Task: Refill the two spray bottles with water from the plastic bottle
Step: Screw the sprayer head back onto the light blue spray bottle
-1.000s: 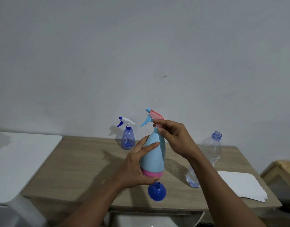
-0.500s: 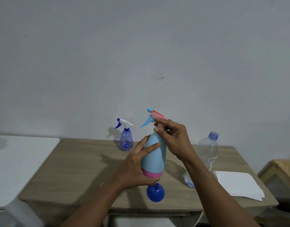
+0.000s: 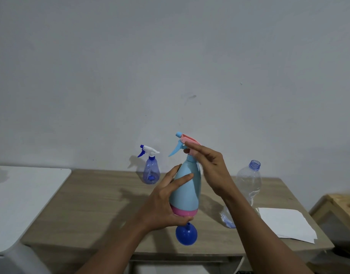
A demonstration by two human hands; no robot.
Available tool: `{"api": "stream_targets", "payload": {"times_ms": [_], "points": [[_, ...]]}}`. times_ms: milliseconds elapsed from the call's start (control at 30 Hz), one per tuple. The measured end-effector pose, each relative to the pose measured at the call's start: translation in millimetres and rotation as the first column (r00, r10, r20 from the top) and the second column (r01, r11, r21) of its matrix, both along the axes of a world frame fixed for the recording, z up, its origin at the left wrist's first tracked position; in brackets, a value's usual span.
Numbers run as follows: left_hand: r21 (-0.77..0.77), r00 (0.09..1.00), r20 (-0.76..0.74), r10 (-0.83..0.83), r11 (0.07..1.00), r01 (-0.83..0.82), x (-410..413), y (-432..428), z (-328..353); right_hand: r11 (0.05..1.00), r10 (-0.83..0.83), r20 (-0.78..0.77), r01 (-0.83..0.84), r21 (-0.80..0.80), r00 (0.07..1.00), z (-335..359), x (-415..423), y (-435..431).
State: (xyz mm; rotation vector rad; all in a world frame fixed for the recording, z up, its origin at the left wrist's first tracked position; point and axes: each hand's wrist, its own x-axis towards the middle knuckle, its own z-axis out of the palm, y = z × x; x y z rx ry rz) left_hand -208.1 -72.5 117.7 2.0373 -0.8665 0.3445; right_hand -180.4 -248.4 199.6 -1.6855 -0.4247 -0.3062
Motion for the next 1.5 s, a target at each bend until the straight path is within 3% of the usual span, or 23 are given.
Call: {"api": "stream_targets", "payload": {"times_ms": [100,333,500,833,1000,1167,1267,1400,1500], "points": [[-0.019,1.0,-0.011,-0.001,1.0,0.0,1,2,3,0.997,0.079,-0.026,-0.079,0.002,0.997,5,-2,-9],[0.005,1.0,-0.031,0.007,1.0,-0.007,-2,-2,-2,0.999,-0.04,-0.017,0.04,-0.028,0.999,-1,-3,-3],[-0.03,0.999,-0.043,-0.012,0.999,0.01,-4,1,2,0.995,0.091,-0.1,-0.095,-0.041,0.991,2,-3,-17],[-0.039,0.998,-0.062,-0.006,0.999,0.004,-8,1,2,0.997,0.036,-0.019,-0.037,-0.066,0.999,0,-3,-10],[-0.094,0.995,-0.094,-0.045,0.995,0.036,-10,2,11,0.99,0.124,-0.096,-0.129,-0.048,0.988,10,-4,-20],[-0.114,0.995,-0.104,-0.008,0.993,-0.004,-11,3,8,0.997,0.074,-0.101,-0.073,0.012,0.992,4,-2,-19],[-0.114,0.992,-0.122,-0.001,0.993,-0.013,-12,2,8,0.997,0.08,-0.087,-0.079,0.005,0.993,4,-2,-18],[-0.123,0.99,-0.137,-0.018,0.992,0.001,-12,3,13,0.978,0.196,-0.181,-0.207,-0.04,0.964,14,-4,-26],[-0.123,0.992,-0.121,-0.03,0.992,0.015,-12,4,15,0.984,0.168,-0.178,-0.177,-0.031,0.97,15,-2,-29]]}}
